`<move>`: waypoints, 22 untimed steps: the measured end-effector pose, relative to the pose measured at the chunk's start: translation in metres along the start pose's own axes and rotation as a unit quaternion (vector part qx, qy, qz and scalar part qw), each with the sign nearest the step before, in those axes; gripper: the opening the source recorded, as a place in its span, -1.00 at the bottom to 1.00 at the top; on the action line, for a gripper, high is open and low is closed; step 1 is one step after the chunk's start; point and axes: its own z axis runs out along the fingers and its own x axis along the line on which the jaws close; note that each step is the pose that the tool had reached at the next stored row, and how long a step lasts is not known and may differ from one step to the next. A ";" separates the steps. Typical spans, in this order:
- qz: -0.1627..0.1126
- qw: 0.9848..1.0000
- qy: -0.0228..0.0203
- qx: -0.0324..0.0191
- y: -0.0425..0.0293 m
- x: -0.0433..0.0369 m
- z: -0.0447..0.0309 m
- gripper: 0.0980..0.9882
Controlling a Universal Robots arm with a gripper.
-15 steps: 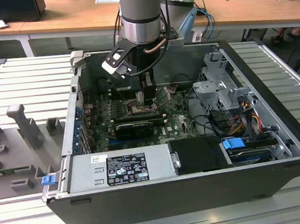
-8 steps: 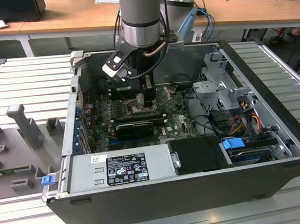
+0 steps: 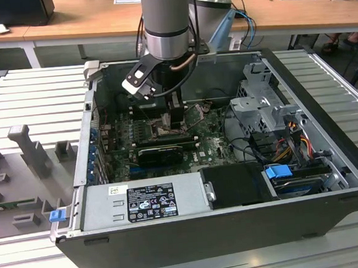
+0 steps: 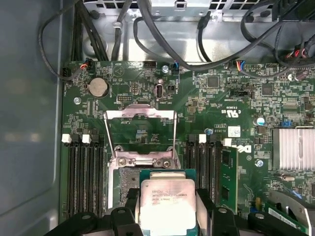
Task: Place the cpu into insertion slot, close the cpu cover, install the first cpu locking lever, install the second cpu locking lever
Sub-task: 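Place the cpu into insertion slot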
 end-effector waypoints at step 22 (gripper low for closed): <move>0.017 1.000 -0.001 0.000 -0.0094 0.0045 0.0054 0.00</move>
